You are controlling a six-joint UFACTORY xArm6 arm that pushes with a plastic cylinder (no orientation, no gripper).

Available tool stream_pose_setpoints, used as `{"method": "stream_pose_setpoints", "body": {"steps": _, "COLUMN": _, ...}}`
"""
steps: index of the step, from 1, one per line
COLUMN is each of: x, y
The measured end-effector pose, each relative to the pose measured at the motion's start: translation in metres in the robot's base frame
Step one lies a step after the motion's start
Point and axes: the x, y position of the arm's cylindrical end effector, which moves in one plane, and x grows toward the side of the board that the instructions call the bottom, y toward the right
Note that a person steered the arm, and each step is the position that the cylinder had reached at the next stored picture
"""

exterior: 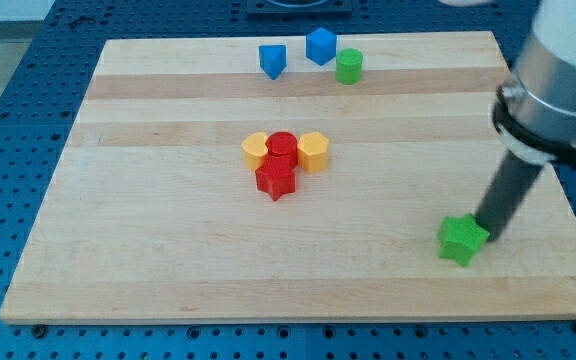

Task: Move the green star towards the bottom center

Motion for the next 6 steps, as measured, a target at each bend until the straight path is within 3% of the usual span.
{"method": "stream_pose_setpoints", "body": {"steps": 1, "x": 0.029, "y": 0.016}}
{"method": "stream_pose_setpoints", "body": {"steps": 4, "x": -0.013, "y": 0.017}}
{"method": "stream_pose_setpoints", "body": {"steps": 5, "x": -0.011, "y": 0.002}}
{"method": "stream_pose_setpoints", "body": {"steps": 6, "x": 0.007, "y": -0.052}}
